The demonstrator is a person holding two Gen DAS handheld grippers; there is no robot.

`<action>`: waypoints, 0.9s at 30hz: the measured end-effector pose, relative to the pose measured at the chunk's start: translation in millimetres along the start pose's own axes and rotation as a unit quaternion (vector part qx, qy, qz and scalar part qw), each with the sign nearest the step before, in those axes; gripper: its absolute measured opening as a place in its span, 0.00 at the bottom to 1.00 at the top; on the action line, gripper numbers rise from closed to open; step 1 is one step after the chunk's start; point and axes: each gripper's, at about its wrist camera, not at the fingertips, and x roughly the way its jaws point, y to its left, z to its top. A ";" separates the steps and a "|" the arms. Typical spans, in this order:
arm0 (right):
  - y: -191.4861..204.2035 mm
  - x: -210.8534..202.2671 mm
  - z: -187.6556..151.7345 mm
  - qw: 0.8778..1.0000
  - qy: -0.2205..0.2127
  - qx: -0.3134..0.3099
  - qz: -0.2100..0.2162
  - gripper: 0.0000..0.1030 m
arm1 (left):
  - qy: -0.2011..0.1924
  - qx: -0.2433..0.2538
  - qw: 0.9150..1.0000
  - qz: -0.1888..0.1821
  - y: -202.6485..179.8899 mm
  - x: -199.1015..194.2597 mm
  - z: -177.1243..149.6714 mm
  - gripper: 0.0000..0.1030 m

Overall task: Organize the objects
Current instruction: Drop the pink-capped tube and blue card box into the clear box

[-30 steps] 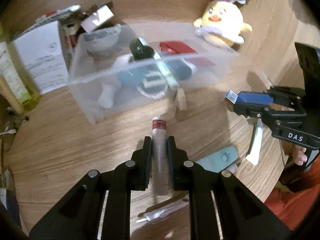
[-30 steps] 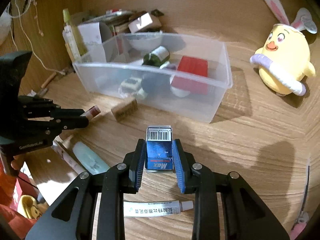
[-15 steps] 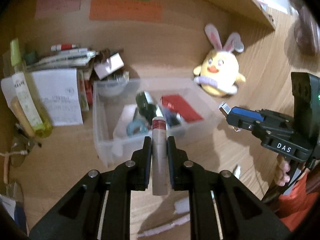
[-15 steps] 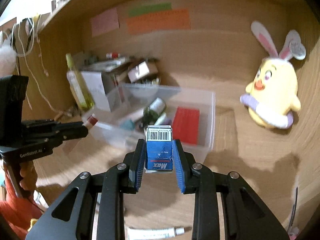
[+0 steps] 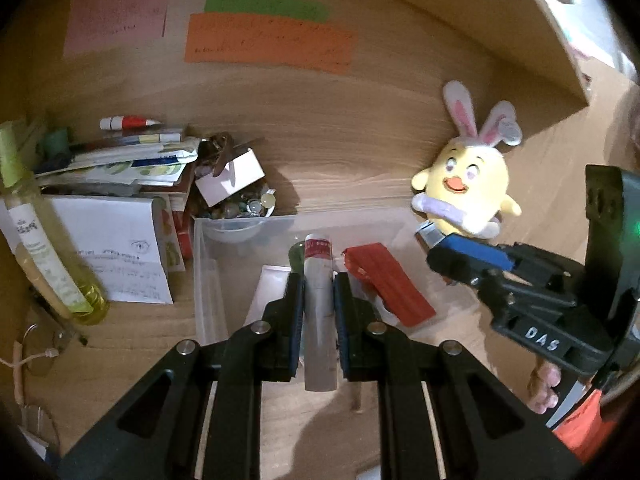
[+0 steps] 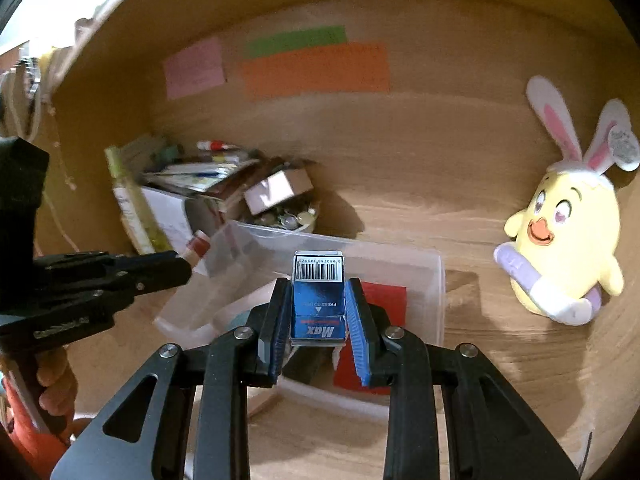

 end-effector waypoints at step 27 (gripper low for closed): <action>-8.0 18.6 -21.8 0.997 0.058 -0.025 -0.038 0.55 | 0.032 0.019 0.999 0.027 -13.2 16.1 -17.2 0.40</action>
